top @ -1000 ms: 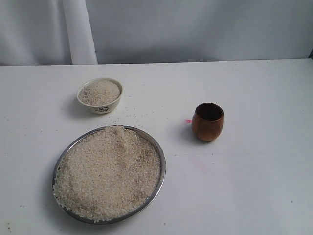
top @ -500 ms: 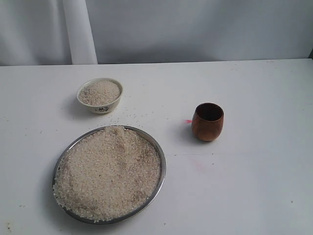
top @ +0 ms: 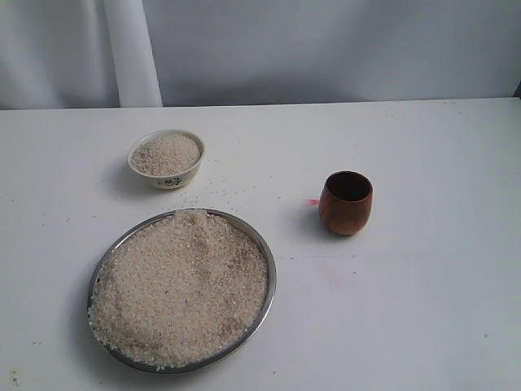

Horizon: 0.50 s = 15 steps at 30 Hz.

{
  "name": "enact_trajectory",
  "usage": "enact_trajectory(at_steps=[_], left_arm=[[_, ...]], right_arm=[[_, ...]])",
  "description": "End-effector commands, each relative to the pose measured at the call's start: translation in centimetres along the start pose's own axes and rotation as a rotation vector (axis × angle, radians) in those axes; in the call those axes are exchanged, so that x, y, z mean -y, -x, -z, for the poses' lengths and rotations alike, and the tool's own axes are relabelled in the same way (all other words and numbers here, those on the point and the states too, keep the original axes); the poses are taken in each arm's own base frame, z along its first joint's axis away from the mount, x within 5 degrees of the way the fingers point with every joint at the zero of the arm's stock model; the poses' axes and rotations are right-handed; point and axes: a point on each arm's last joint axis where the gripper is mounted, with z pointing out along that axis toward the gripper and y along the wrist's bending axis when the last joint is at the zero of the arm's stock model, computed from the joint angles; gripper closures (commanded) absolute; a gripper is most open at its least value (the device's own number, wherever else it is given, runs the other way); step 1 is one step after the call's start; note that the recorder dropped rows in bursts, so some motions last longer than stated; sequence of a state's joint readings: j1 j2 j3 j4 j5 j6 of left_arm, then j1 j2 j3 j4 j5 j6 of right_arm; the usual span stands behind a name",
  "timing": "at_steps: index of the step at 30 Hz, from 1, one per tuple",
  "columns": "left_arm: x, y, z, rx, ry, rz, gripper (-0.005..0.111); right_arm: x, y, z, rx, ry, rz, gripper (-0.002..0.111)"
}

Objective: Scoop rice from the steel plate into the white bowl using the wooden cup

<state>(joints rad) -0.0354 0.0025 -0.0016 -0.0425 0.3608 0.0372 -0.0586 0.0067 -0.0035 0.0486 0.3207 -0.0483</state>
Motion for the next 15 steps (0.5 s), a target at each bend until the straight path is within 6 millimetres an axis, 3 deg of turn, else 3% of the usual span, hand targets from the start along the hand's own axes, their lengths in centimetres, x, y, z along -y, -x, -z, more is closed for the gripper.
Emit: enact_trajectory(at_steps=[1, 15], left_arm=[[0.03, 0.09, 0.00, 0.015, -0.005, 0.001, 0.107], [0.03, 0.09, 0.00, 0.015, -0.005, -0.002, 0.107]], right_arm=[[0.06, -0.23, 0.01, -0.012, -0.008, -0.023, 0.108], [0.05, -0.23, 0.01, -0.012, -0.006, -0.018, 0.108]])
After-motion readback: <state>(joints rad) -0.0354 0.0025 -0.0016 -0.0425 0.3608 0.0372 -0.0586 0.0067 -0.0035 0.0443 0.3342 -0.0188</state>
